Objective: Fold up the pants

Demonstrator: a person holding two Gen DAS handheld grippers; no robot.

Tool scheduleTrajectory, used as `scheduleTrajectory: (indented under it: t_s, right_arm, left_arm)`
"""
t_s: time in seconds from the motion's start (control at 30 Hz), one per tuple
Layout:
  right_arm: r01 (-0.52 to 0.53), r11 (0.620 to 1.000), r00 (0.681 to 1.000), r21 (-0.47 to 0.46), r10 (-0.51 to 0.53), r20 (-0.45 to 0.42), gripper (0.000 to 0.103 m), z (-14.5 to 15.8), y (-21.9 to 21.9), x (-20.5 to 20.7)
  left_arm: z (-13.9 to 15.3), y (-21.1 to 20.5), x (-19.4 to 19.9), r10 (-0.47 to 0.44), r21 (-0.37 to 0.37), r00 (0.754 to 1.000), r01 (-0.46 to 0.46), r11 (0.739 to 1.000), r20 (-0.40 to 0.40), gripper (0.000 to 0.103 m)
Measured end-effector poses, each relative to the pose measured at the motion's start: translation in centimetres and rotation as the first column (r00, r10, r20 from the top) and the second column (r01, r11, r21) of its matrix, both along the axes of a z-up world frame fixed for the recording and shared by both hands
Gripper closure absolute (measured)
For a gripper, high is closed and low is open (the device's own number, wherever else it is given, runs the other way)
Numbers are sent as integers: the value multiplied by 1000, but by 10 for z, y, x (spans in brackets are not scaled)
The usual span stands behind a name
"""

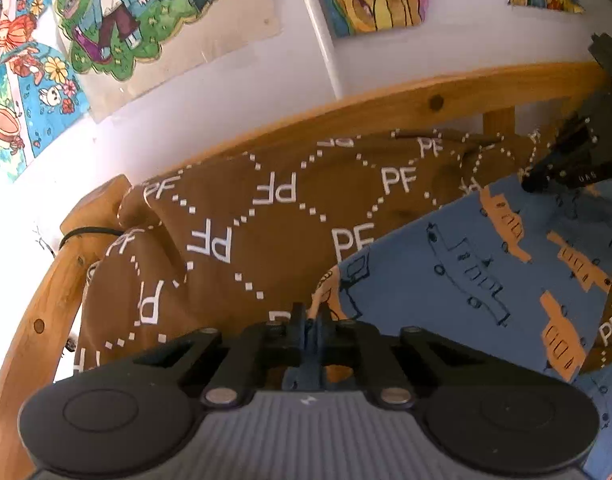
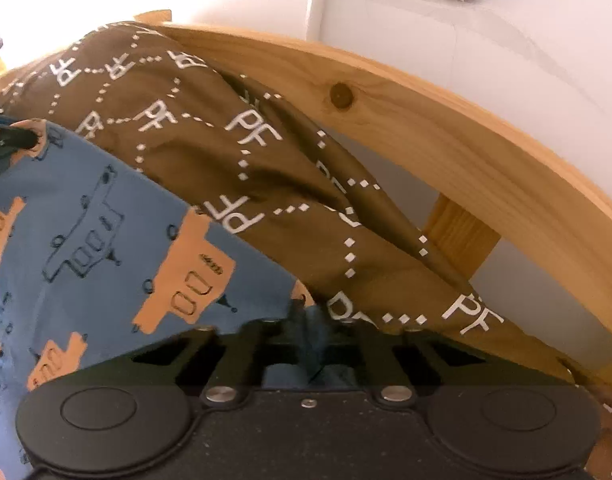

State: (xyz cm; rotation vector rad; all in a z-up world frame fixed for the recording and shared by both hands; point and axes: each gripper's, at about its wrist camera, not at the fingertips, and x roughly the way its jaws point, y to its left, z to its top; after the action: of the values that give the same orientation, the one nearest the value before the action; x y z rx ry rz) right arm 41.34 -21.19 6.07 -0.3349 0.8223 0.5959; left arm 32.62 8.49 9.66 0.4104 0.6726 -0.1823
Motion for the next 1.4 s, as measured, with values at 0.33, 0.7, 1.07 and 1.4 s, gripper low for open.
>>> scheduleTrajectory:
  t_s: [0.33,0.7,1.07,1.4]
  right_arm:
    - [7,998,966,57,-22,256,102,43,-36,-118]
    - [-70,997,929,11,61,366,102,57,-43,-264]
    - [-124,989,953,-84,142,269,102,14,-25,-349]
    - [-203,965,957,-169,232,175,103,-18,-8,-382]
  left_arm:
    - [18,10,-58,-146,-15,976,151,988,161,100]
    - [8,3,-155,-370,131,925,357,925,88,100]
    - [-46,-2,-226,-457,240,887,460,855,-72,100]
    - [-76,9,-244,-473,309,868,497,811,-155,100]
